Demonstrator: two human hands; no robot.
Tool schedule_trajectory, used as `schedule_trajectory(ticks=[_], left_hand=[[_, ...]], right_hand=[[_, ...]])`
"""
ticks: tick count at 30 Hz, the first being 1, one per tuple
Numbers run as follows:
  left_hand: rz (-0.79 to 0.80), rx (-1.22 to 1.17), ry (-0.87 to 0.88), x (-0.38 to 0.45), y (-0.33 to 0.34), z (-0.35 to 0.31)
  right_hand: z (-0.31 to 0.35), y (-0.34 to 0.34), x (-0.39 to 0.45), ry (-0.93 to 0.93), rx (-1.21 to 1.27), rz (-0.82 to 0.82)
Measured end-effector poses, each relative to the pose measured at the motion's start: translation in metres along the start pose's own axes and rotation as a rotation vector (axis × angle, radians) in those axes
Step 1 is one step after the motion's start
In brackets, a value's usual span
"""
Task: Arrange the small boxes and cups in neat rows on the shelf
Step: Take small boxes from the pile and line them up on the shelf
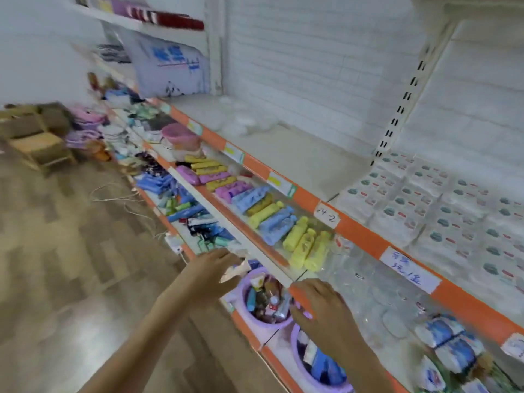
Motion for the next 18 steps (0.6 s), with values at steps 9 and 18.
schedule_trajectory(ticks=[9, 18], left_hand=[[-0.092, -0.015, -0.276, -0.032, -0.059, 0.138], [-0.053, -0.015, -0.248, 0.023, -0.111, 0.290]], right_hand=[[0.119, 0.058, 0.122, -0.262, 0.155, 0.118], [0.208, 0.084, 0.270, -0.258, 0.188, 0.059]])
Point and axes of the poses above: each hand's wrist, its own x-axis towards the middle knuckle, its own y-axis out of the palm, z = x × y, the point moved 4 cm from there along x, towards the middle knuckle, and after that the axes turned 1 degree about -z, right-handed, at the moved point
